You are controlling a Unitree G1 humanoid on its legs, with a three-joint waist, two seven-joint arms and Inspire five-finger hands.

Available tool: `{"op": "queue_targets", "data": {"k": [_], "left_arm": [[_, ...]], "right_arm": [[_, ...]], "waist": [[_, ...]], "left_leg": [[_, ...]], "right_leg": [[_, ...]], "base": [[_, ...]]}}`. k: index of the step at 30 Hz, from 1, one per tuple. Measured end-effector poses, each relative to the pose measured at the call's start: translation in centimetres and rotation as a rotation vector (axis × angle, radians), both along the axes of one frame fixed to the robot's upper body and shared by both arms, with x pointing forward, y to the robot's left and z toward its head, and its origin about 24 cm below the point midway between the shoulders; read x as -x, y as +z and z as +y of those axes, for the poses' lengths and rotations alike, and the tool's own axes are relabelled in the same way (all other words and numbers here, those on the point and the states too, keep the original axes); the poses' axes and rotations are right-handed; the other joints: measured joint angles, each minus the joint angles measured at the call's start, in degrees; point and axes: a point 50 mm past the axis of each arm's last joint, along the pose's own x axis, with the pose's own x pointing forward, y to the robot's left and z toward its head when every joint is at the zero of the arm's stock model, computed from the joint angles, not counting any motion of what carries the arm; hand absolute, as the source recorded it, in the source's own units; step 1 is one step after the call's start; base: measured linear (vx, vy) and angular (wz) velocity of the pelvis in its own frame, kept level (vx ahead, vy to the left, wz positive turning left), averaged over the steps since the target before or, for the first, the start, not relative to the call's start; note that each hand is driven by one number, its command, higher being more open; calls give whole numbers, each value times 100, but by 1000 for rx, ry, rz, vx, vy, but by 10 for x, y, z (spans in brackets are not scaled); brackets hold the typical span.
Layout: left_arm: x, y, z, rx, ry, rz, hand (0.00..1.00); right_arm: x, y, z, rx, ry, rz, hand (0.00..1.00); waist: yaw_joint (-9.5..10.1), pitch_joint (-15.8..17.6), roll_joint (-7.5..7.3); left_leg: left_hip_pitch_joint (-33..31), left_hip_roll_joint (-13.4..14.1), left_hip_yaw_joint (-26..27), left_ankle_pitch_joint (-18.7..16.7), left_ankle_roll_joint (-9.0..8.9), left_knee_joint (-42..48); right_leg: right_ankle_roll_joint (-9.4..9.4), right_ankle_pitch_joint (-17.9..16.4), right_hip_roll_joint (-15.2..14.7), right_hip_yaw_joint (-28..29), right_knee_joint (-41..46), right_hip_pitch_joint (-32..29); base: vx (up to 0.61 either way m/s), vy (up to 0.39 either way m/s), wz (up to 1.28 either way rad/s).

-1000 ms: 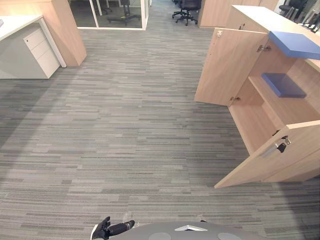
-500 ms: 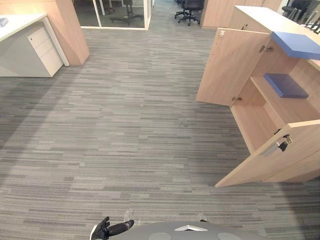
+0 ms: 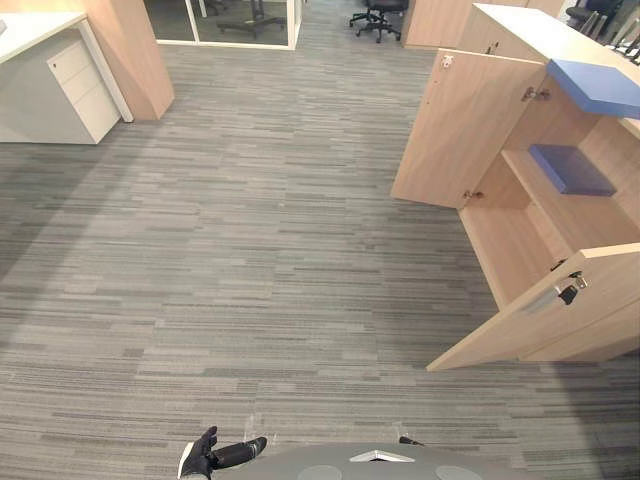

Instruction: Walk over to the cabinet, pick up the folder, carry it to the office cabinet, place the folder inside the office cabinet, then close the office cabinet door

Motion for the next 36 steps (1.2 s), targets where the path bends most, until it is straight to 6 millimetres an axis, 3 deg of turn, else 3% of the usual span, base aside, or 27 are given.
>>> {"op": "queue_targets", "data": {"k": [24, 27, 28, 29, 30, 31, 32, 36], "left_arm": [[-1, -1, 0, 46, -42, 10, 100], [-11, 1, 1, 53, -39, -17, 100], [-13, 1, 0, 61, -28, -31, 100], [-17, 2, -1, 71, -13, -52, 100], [-20, 3, -1, 74, -9, -63, 100], [-26, 5, 2, 75, 0, -90, 100], [-32, 6, 1, 84, 10, -123, 100], [-41, 9, -2, 91, 16, -169, 100]], "right_arm": [[-6, 0, 2, -20, 60, -15, 100], [-6, 0, 2, -28, 54, -17, 100], [-7, 1, 0, -25, 59, -22, 100], [-10, 1, -3, -22, 69, -28, 100], [-12, 2, -3, -22, 69, -32, 100], [-12, 2, -3, -18, 70, -30, 100], [-14, 2, -3, -18, 75, -27, 100], [-23, 4, -9, -2, 82, -39, 100]], "waist": [[-12, 15, 10], [3, 30, 6], [32, 69, 67], [53, 153, 116], [45, 183, 109], [42, 233, 70], [98, 263, 74], [190, 302, 177]], "left_leg": [[-42, 0, 1, -61, -56, 35], [-676, 43, 24, -638, -128, 1022], [-959, 158, 85, -975, -197, 1625], [-1140, 304, 189, -1289, -385, 2363], [-1313, 369, 269, -1353, -478, 2883], [-1972, 449, 437, -1326, -498, 4128], [-2370, 530, 544, -1499, -369, 4745], [-2881, 727, 563, -1495, -456, 4018]], "right_leg": [[0, -46, -5, -6, 3, -9], [-121, -274, 16, -22, 320, -290], [-200, -454, 98, -18, 650, -398], [-274, -672, 137, 29, 929, -460], [-298, -754, 162, 48, 983, -438], [-351, -834, 160, 80, 1047, -357], [-371, -919, 139, 162, 1119, -286], [-179, -1174, -49, 435, 1153, -81]], "base": [[-4, 0, 0], [-2, -26, -3], [39, -44, -18], [36, -23, -17], [42, -19, -12], [106, -7, -12], [146, -10, -21], [225, 106, -41]]}}
